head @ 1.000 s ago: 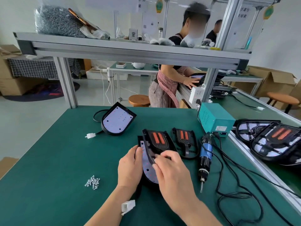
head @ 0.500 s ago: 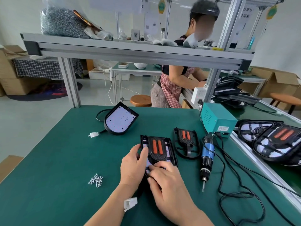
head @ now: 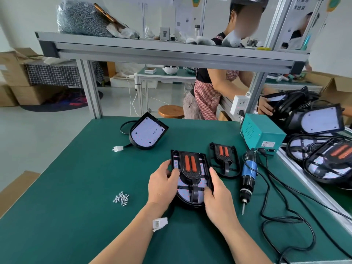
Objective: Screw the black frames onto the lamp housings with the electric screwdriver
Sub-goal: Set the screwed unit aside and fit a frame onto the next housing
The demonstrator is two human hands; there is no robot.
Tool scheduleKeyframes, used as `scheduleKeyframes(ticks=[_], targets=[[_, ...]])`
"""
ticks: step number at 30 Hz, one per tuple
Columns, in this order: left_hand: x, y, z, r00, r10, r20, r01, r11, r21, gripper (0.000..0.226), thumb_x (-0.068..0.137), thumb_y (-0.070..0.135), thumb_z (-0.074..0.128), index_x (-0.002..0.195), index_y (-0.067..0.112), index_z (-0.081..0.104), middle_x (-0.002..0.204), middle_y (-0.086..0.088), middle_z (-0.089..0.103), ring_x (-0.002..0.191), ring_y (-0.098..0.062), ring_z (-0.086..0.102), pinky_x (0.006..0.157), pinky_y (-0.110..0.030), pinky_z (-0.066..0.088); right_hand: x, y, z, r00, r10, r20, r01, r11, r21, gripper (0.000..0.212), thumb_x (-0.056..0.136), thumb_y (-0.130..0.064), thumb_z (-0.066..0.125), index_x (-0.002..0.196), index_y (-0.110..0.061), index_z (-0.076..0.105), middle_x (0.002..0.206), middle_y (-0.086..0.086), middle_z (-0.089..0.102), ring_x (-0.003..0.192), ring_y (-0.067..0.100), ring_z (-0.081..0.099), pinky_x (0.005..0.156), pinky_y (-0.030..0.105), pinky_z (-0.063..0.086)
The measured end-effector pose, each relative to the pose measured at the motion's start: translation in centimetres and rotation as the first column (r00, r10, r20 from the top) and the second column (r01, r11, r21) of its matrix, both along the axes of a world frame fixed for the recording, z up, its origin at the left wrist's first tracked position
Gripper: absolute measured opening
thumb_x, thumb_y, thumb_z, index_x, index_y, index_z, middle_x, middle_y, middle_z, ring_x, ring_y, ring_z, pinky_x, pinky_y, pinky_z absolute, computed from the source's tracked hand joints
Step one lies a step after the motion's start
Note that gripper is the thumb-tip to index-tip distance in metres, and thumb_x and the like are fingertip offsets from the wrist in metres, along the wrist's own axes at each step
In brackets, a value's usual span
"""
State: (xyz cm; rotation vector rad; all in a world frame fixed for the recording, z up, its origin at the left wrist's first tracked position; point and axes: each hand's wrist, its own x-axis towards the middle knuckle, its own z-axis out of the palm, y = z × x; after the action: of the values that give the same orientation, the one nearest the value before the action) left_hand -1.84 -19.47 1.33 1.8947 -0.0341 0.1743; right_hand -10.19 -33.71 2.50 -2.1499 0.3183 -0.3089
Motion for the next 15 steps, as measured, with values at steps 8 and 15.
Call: scheduleKeyframes(ticks=[8,15], targets=[[-0.2,1.1,2.1,0.995,-0.046,-0.083,0.059,0.985,0.160,0.034,0.101,0.042,0.048,0.080,0.019,0.063,0.094,0.000,0.058,0.092,-0.022,0.055,0.078,-0.032,0.037,-1.7,0.0,-0.1,0.999,0.017,-0.028,-0.019,0.997,-0.075,0.058,0.104,-0.007,0.045,0.159,-0.014,0.027,0.160,0.001,0.036,0.148,0.017,0.032,0.118,0.026,0.024],[0.4,9.1,4.4,0.993,0.016,-0.118,0.049,0.853,0.519,0.017,0.088,0.019,0.065,0.072,0.023,0.064,0.071,0.011,0.063,0.073,-0.017,0.059,0.057,-0.025,0.042,-3.1,-0.3,-0.2,0.999,0.035,-0.015,-0.036,0.995,-0.095,0.058,0.100,-0.003,0.046,0.156,-0.017,0.035,0.156,-0.005,0.042,0.144,0.012,0.036,0.111,0.016,0.022]])
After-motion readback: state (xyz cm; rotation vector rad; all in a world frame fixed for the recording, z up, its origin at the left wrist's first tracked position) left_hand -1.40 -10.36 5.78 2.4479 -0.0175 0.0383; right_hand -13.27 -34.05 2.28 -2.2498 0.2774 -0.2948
